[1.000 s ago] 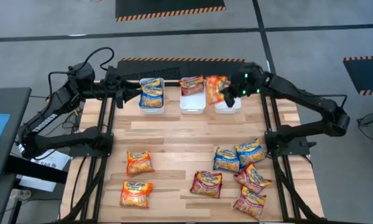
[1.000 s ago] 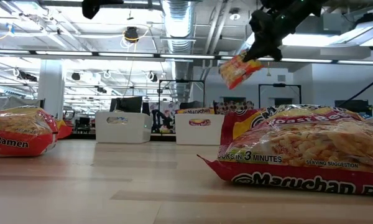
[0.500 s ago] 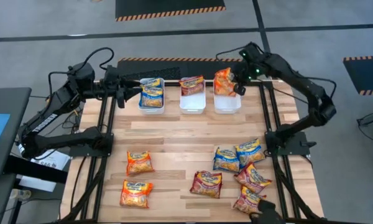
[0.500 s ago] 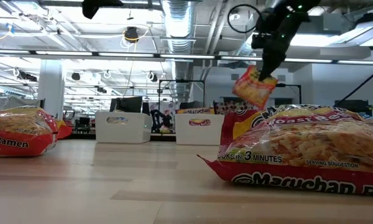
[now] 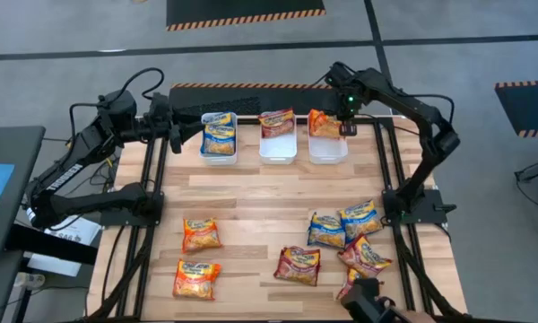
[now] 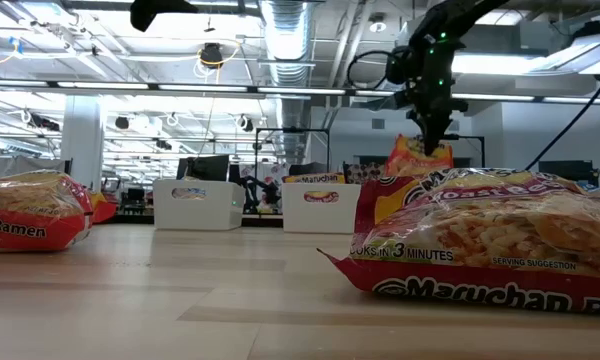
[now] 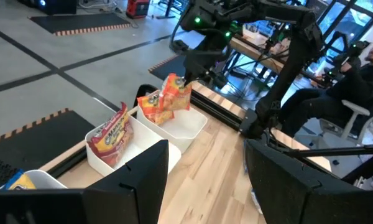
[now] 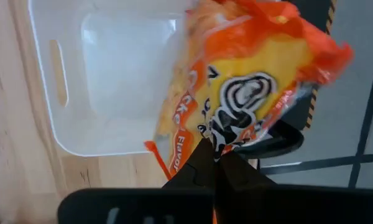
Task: Sort Maruchan noodles
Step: Put the orange noodle pack into the right white bin
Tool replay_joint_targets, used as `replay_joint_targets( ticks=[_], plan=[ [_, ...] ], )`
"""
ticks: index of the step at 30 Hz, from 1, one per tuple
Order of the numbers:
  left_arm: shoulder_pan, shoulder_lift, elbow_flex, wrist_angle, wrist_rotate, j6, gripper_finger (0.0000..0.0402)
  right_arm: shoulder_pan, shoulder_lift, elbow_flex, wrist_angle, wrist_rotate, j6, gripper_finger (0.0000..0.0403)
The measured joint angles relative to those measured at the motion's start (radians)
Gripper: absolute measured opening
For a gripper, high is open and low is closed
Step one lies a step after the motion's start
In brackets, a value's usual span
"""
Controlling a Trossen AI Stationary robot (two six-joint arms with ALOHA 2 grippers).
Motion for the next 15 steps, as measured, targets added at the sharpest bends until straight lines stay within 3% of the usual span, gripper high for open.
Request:
replay_joint_targets(
  ticks=[15],
  plan=[
    [0.0,0.0,0.0,0.0,-0.028,-0.008,0.0199,0.054,0.112,-0.001,-0.015,0.059,0.002,0.0008]
  ],
)
